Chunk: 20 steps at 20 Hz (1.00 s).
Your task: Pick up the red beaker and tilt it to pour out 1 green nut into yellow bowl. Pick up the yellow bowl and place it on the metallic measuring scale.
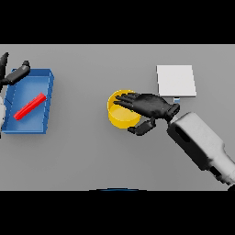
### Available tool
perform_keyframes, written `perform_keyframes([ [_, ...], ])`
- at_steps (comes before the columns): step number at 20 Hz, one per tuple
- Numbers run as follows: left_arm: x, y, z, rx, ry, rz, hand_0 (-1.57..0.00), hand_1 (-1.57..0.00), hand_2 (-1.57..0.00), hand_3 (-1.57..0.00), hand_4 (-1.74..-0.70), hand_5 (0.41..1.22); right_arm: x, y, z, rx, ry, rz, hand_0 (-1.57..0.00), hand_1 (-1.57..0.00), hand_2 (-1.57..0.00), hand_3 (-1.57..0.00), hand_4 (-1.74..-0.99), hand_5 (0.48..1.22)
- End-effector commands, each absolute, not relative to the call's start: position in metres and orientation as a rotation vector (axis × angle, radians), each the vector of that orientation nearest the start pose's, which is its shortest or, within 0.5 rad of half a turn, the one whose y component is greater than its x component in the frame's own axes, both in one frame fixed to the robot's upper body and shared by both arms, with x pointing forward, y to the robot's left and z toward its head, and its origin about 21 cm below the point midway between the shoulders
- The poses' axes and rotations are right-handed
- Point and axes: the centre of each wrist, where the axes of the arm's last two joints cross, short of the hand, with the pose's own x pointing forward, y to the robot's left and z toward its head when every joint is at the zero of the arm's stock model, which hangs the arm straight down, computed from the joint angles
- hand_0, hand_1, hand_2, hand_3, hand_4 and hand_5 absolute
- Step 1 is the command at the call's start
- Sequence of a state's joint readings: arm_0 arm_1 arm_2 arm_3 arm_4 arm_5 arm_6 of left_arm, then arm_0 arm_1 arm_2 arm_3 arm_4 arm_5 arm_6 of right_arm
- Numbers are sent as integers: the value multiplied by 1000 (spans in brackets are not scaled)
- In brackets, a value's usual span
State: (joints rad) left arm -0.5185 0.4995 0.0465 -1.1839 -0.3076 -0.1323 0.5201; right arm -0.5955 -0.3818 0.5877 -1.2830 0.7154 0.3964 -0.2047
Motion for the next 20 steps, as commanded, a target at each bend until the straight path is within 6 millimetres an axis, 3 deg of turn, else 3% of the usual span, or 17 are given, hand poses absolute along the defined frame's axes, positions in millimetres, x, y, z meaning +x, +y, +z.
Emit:
perform_keyframes([
  [1, 368, 333, 118, 694, -1085, -470, 1, 1, 1, 1, -795, 728, 342, -151, 66, -233, -1443, 1885, 1, 1, 1, 1, -1234, 660],
  [9, 370, 331, 123, 683, -1082, -471, 1, 1, 1, 1, -795, 723, 347, -139, 53, -217, -1325, 1973, 1, 1, 1, 1, -1277, 696],
  [15, 365, 330, 124, 690, -1088, -475, 1, 1, 1, 1, -793, 729, 352, -137, 43, -181, -1332, 1975, 1, 1, -15, -42, -1289, 721],
  [18, 365, 325, 120, 689, -1076, -475, 1, 1, 1, 1, -793, 732, 351, -136, 41, -169, -1321, 1956, 1, -14, -84, -121, -1333, 800],
  [20, 367, 325, 121, 688, -1078, -462, 1, 1, 1, 1, -796, 730, 349, -138, 41, -168, -1321, 1959, -173, -145, -204, -243, -1396, 875],
])
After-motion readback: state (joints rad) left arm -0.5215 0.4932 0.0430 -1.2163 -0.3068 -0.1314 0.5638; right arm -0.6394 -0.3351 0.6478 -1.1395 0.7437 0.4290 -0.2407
